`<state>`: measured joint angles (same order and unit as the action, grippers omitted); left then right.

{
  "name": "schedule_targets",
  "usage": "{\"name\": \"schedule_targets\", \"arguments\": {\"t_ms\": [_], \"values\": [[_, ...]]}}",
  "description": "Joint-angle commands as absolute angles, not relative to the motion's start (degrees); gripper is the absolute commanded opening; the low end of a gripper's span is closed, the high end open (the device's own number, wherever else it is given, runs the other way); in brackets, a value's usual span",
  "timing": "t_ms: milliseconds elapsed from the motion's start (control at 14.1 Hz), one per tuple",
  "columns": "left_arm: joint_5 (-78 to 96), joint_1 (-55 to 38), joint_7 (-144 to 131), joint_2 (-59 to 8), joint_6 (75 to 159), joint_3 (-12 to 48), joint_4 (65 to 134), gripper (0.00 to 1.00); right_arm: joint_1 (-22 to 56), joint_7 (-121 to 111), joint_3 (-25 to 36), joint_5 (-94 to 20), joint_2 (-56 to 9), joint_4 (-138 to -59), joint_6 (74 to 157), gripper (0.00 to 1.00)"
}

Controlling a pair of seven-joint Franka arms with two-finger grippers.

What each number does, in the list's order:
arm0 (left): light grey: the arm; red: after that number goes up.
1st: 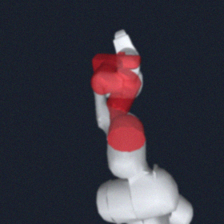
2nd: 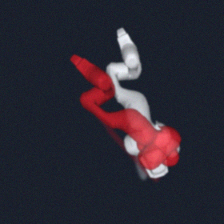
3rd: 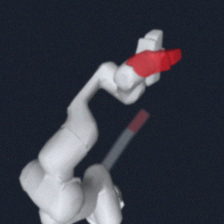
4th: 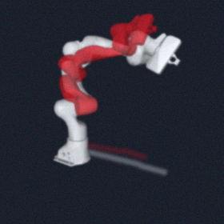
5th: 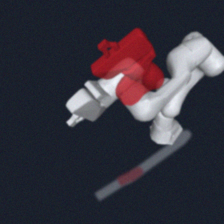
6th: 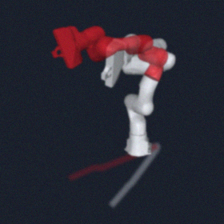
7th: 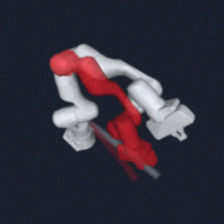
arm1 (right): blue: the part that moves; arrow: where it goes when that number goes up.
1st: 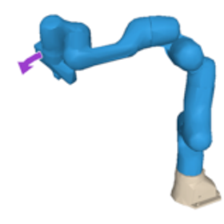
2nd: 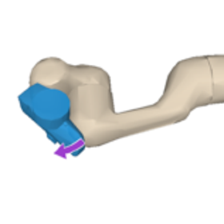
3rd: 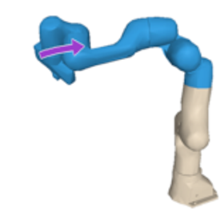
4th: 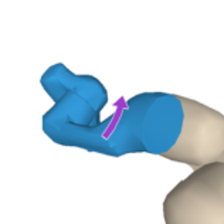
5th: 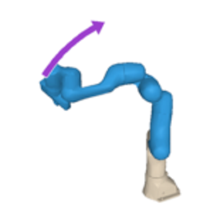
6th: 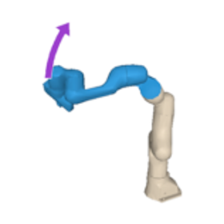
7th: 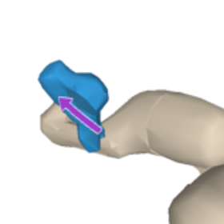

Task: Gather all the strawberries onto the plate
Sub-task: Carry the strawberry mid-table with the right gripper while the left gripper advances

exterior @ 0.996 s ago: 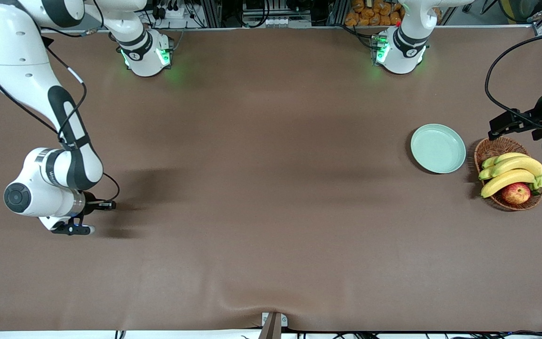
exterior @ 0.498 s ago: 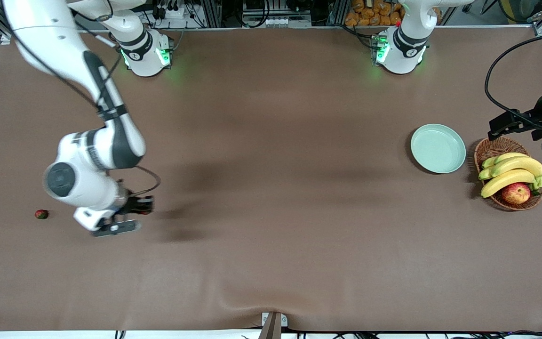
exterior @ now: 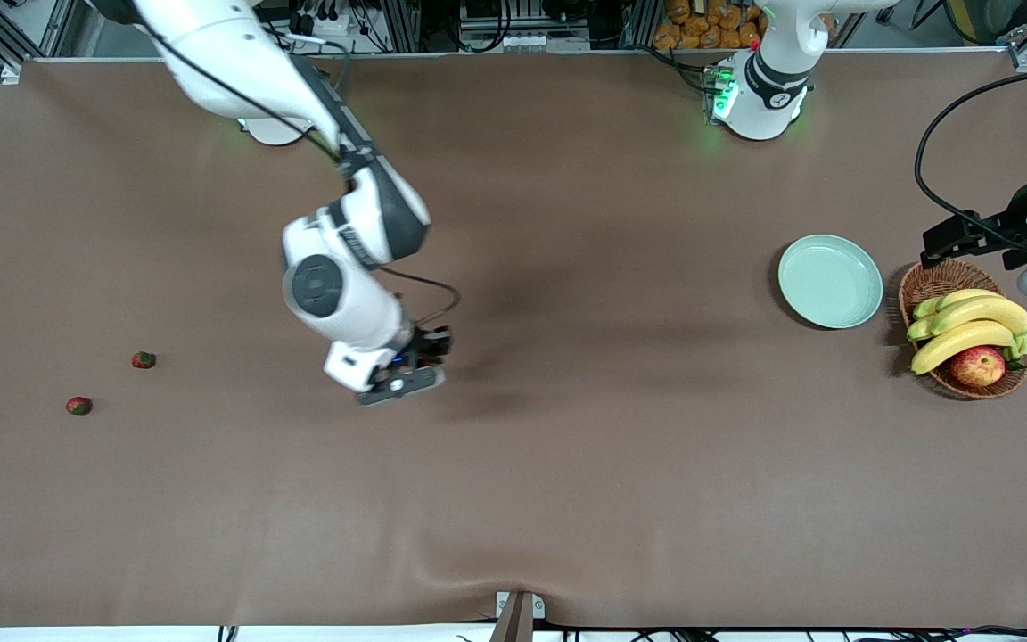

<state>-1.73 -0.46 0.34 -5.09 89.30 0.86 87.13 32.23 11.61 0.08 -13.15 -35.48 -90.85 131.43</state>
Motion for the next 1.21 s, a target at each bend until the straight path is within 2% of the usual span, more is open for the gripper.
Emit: {"name": "schedule_targets", "arguments": {"t_ms": [0,213,498,569,640,712,996,1138], "values": [[-0.3,0.0,1.5,-6.2,88.8,1.0,86.4,1.0,37.8,19.8,0.7,-14.2,-41.0,-86.7,137.3,0.0],[-0.3,-0.2,1.5,-6.4,88.9,1.1,86.4,1.0,43.0,29.1,0.7,-14.2,-45.3,-85.4,144.8,0.0],[2.3,-0.6,1.2,-8.4,89.0,1.1,86.3,1.0,47.1,37.7,0.8,-14.0,-51.4,-80.2,147.2,0.01],[2.3,-0.9,1.2,-8.7,89.1,1.0,86.2,1.0,47.7,38.9,0.8,-14.0,-52.5,-79.7,148.4,0.09],[2.2,-1.1,1.3,-9.2,89.1,1.1,86.2,1.0,47.8,39.2,0.8,-14.1,-52.7,-79.7,149.4,0.5],[2.4,-1.9,0.9,-9.8,89.2,1.1,86.2,1.0,47.8,39.3,0.8,-13.7,-52.7,-79.7,149.6,1.0],[2.4,-3.4,-0.2,-11.8,90.1,1.1,86.0,1.0,45.7,39.0,1.8,-13.4,-47.4,-81.9,147.3,1.0],[3.7,-4.8,-0.4,-13.5,90.5,1.1,85.9,1.0,44.0,38.6,3.4,-13.4,-43.2,-82.9,141.6,1.0]]}}
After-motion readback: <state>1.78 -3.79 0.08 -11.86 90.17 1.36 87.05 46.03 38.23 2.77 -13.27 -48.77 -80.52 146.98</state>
